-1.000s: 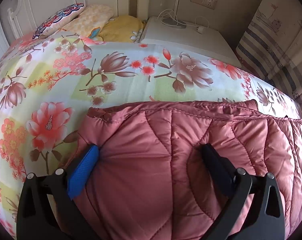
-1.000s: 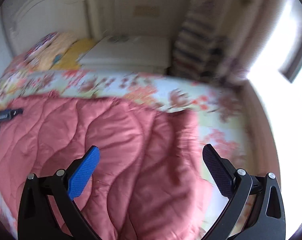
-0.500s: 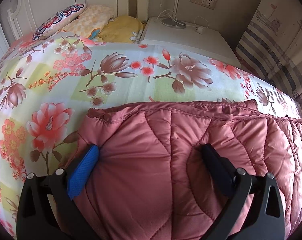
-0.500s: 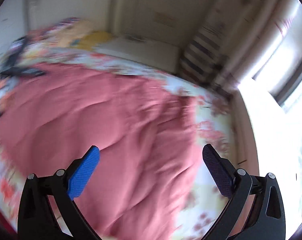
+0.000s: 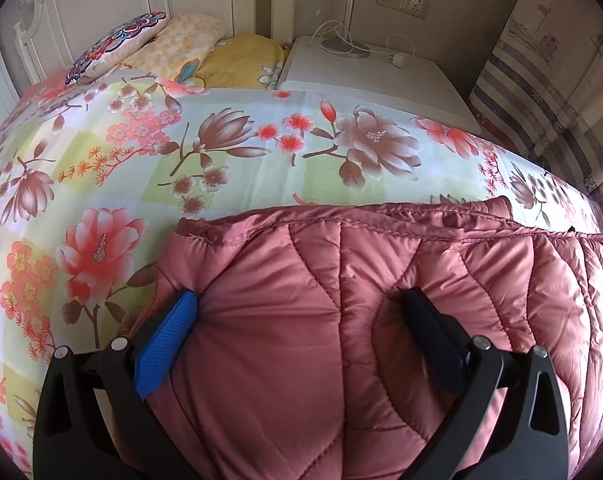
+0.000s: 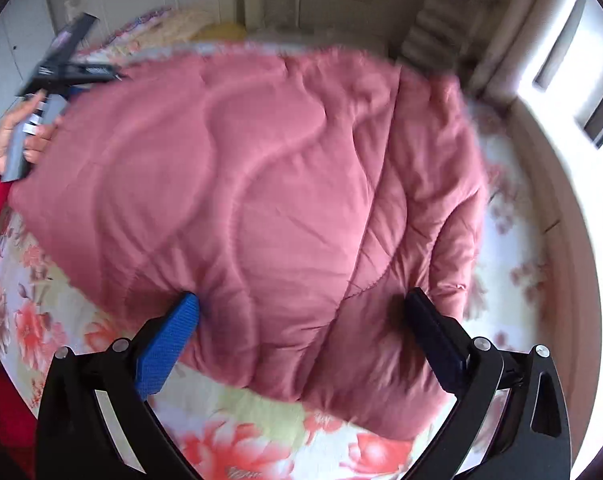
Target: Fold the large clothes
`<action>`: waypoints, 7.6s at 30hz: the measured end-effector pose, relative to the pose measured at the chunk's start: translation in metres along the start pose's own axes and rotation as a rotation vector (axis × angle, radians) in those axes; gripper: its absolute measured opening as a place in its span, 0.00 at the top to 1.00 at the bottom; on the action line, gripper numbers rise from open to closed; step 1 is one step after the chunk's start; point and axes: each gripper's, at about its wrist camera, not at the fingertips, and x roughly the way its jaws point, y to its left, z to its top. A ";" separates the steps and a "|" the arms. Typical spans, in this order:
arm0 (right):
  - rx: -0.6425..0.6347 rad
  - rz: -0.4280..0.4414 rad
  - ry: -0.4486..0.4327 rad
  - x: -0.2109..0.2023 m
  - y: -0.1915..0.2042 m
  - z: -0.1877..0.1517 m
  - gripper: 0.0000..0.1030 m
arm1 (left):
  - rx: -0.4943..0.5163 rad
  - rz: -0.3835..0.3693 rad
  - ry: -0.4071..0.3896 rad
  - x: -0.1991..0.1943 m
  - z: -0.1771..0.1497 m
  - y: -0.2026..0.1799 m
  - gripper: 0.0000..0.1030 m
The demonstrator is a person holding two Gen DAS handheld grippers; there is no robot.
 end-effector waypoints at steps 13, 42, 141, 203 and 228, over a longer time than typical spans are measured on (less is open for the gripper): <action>0.451 0.157 -0.141 -0.064 -0.062 -0.062 0.05 | 0.070 0.050 -0.184 -0.126 -0.037 -0.065 0.02; 0.933 0.473 -0.247 0.001 -0.070 -0.081 0.06 | 0.167 0.197 -0.024 -0.044 -0.076 -0.123 0.02; -0.753 -0.032 -0.331 -0.055 0.328 0.050 0.34 | 0.374 0.198 -0.097 -0.069 -0.017 -0.004 0.02; -0.245 0.117 -0.106 0.005 0.199 0.101 0.18 | 0.070 0.217 -0.165 -0.121 -0.137 0.036 0.02; -0.170 0.082 -0.180 -0.010 0.189 0.091 0.10 | -0.024 0.173 -0.207 -0.117 -0.144 0.042 0.02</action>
